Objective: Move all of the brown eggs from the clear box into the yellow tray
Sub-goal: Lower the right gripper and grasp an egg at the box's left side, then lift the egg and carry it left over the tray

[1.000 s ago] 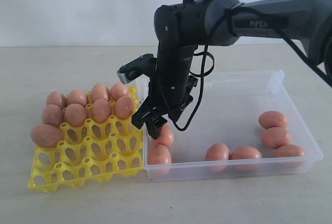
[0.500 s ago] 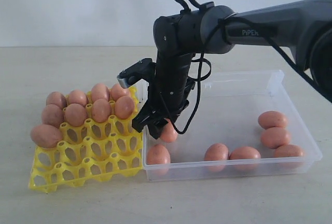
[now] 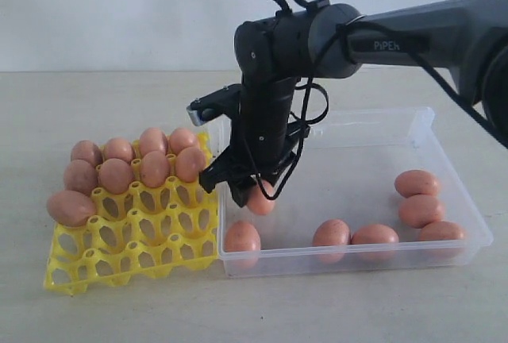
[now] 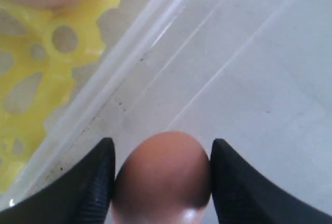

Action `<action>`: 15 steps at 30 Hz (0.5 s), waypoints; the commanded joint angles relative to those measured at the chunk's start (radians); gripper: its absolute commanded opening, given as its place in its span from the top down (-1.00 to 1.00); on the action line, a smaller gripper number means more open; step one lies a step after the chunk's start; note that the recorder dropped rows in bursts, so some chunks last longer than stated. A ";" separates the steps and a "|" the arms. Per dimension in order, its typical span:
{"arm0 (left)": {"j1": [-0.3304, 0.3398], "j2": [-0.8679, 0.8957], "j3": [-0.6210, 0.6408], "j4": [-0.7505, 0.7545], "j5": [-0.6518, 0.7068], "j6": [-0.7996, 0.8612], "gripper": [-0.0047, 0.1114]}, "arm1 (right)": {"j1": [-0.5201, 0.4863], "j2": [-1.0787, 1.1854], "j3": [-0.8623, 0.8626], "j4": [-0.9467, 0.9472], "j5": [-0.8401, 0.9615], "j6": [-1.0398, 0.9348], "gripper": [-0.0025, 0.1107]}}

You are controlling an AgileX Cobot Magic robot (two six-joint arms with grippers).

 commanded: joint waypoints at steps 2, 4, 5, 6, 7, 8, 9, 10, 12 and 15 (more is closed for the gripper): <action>-0.005 -0.002 0.004 -0.002 -0.007 -0.002 0.55 | 0.006 -0.148 0.023 -0.041 -0.093 0.103 0.96; -0.005 -0.002 0.004 -0.002 -0.007 -0.002 0.55 | 0.026 -0.213 0.092 -0.046 -0.200 0.139 0.96; -0.005 -0.002 0.004 -0.002 -0.007 -0.002 0.55 | 0.036 -0.239 0.129 -0.052 -0.252 0.158 0.96; -0.005 -0.002 0.004 -0.002 -0.007 -0.002 0.55 | 0.055 -0.278 0.194 -0.082 -0.348 0.192 0.96; -0.005 -0.002 0.004 -0.002 -0.007 -0.002 0.55 | 0.070 -0.303 0.243 -0.109 -0.424 0.225 0.96; -0.005 -0.002 0.004 -0.002 -0.007 -0.002 0.55 | 0.085 -0.327 0.294 -0.144 -0.514 0.260 0.96; -0.005 -0.002 0.004 -0.002 -0.007 -0.002 0.55 | 0.107 -0.360 0.374 -0.194 -0.669 0.311 0.96; -0.005 -0.002 0.004 -0.002 -0.007 -0.002 0.55 | 0.120 -0.378 0.426 -0.221 -0.784 0.341 0.96; -0.005 -0.002 0.004 -0.002 -0.007 -0.002 0.55 | 0.142 -0.400 0.530 -0.233 -1.070 0.360 0.96; -0.005 -0.002 0.004 -0.002 -0.007 -0.002 0.55 | 0.161 -0.395 0.599 -0.212 -1.354 0.388 0.96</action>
